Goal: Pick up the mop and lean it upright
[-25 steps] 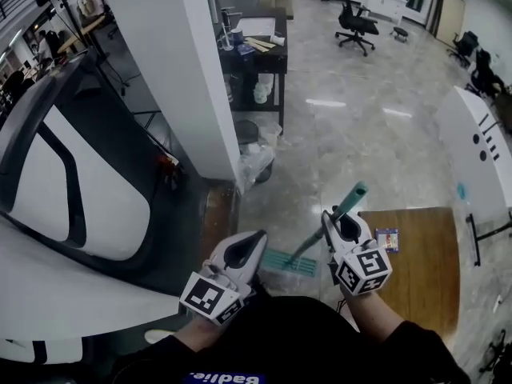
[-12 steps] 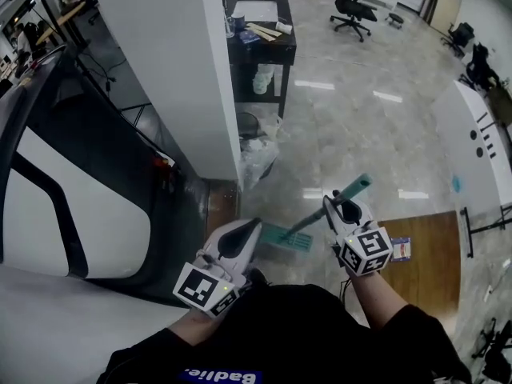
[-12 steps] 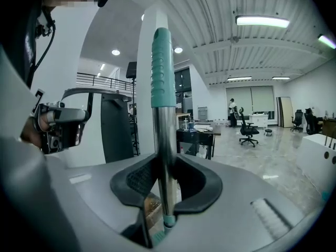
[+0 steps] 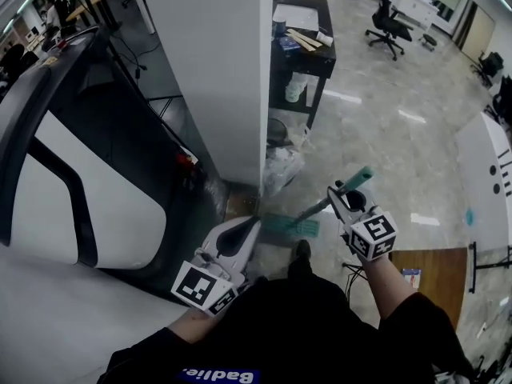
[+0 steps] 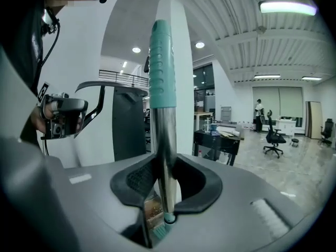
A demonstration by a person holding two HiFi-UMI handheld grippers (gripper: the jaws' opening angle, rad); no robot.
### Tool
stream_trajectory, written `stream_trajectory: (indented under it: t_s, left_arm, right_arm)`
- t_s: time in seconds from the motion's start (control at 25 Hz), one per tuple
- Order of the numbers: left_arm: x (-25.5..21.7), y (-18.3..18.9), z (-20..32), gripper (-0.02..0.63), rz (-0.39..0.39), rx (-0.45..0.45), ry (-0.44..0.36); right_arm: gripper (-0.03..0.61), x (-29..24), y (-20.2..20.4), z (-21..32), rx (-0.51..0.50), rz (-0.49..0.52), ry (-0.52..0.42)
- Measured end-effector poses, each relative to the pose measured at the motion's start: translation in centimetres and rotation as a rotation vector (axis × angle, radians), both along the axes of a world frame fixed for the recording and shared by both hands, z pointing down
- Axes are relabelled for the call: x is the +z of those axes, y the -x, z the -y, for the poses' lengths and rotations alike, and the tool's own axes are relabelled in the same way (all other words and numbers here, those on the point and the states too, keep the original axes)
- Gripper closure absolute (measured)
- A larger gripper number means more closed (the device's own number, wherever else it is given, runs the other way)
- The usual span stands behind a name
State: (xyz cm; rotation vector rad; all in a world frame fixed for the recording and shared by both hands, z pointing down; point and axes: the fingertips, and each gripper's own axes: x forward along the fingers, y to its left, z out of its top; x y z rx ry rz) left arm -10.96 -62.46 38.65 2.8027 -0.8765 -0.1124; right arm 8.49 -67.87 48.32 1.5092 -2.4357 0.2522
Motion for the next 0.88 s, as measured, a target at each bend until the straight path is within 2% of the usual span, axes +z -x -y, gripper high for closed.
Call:
stream_trajectory:
  t_s: [0.16,0.44,0.68,0.88]
  left_arm:
    - [-0.3,0.3,2.5,0.594,0.008,-0.064,-0.006]
    - [-1.2,-1.9,7.1,0.594,0.05,-0.182,-0.015]
    - [-0.7,-4.6,10.5,0.594,0.081,-0.275,0.017]
    - [0.0,-5.2,12.3,0.594,0.112,-0.36,0.051]
  right_arm:
    - [0.477,0.9,0.5,3.6,-0.145,-0.017,0.02]
    - [0.477,4.0,0.8,9.3,-0.416,-0.011,0.083]
    - [0.477,6.9,0.9,13.7,-0.68,-0.034,0.15]
    - [0.477,10.2,1.7,16.9,-0.848,-0.102,0.198]
